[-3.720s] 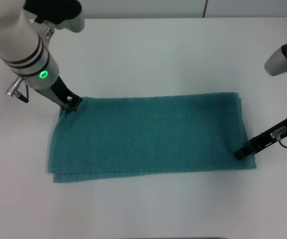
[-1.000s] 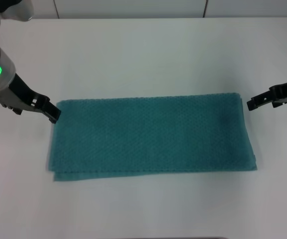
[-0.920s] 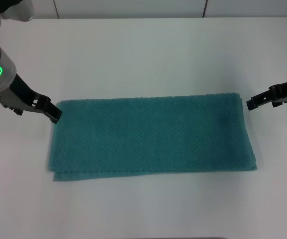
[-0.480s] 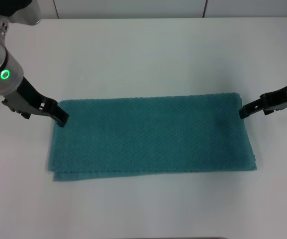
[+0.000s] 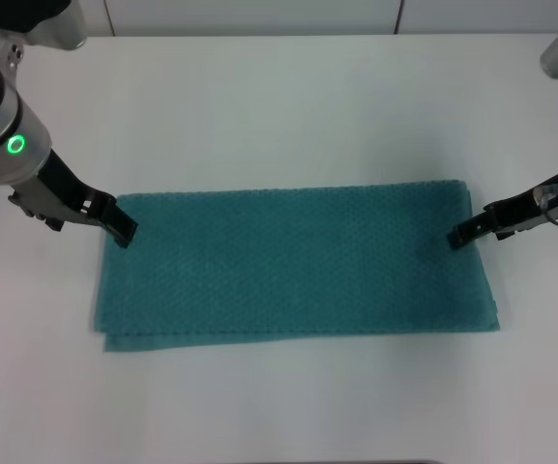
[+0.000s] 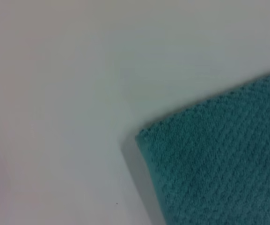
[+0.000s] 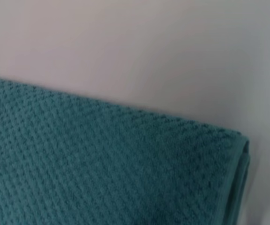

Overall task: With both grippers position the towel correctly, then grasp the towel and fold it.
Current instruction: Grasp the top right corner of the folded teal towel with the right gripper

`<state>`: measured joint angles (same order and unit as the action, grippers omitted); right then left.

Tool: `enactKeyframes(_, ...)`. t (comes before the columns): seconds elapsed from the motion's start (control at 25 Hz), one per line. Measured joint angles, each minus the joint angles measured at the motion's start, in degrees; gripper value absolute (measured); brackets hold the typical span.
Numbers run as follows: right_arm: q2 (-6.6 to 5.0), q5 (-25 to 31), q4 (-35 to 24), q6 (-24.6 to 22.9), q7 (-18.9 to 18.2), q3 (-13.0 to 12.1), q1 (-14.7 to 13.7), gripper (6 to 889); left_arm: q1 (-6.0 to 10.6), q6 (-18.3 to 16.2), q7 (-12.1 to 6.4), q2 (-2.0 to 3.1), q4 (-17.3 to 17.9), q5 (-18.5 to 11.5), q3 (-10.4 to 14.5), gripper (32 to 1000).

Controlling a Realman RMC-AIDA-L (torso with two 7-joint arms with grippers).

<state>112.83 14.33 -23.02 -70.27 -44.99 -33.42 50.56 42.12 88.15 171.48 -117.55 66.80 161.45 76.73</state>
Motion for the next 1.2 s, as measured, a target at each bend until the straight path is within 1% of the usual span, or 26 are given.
enactKeyframes(0.4, 0.22, 0.0, 2.63, 3.62, -0.26, 0.02, 0.17, 853, 0.16, 0.0, 0.0, 0.04, -0.01, 0.0, 0.0, 918)
enactKeyframes(0.64, 1.31, 0.01, 2.68, 5.04, -0.39, 0.02, 0.17, 853, 0.16, -0.11, -0.09, 0.05, -0.01, -0.01, 0.0, 919)
enactKeyframes(0.76, 1.53, 0.01, 3.01, 6.0, -0.43, 0.02, 0.16, 853, 0.16, -0.14, -0.1, 0.07, -0.01, -0.45, 0.0, 919)
enactKeyframes(0.92, 1.6, 0.0, 4.11, 7.15, -0.59, 0.02, 0.16, 852, 0.2, -0.17, -0.1, 0.14, -0.01, -0.68, 0.0, 919)
enactKeyframes(1.2, 1.54, -0.01, 4.21, 7.33, -0.82, 0.02, 0.16, 852, 0.25, -0.18, -0.09, 0.13, -0.01, -0.71, 0.0, 919)
